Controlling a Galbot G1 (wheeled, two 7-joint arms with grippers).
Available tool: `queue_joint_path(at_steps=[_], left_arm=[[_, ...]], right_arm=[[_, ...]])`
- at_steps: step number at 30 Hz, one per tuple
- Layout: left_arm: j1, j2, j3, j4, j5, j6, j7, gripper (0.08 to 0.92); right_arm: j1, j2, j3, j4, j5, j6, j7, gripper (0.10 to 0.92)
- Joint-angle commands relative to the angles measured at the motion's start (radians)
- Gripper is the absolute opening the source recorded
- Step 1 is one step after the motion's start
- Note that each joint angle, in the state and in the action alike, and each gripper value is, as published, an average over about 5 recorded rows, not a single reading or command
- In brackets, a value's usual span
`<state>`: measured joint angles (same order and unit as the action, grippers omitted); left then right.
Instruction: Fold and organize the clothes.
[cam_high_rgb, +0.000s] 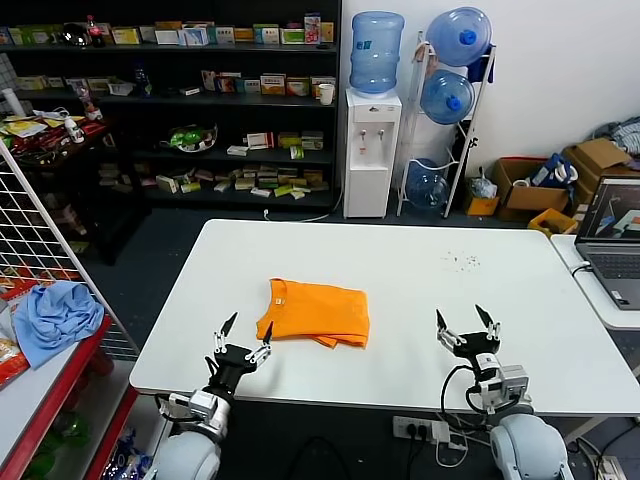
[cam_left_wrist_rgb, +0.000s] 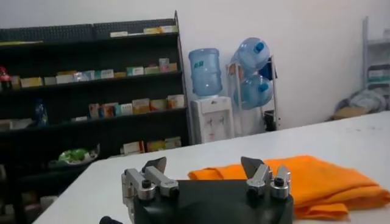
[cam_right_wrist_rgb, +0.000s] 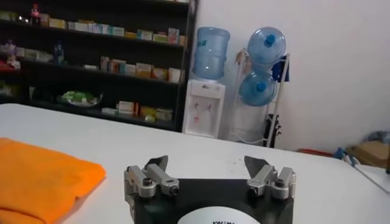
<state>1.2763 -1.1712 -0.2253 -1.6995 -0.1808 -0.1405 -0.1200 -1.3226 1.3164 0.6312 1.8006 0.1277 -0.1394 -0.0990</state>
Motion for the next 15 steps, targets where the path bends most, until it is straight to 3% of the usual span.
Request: queue_joint_path(at_steps=[1, 15], left_arm=[[0.047, -0.014, -0.133, -0.011, 0.139, 0.014, 0.073, 0.823], [0.042, -0.038, -0.140, -0.001, 0.152, -0.012, 0.068, 0.823]], right_arm=[[-0.023, 0.102, 0.127, 0.002, -0.116, 0.024, -0.092, 0.823], [-0.027, 0.114, 0.112, 0.025, -0.129, 0.047, -0.093, 0.823]])
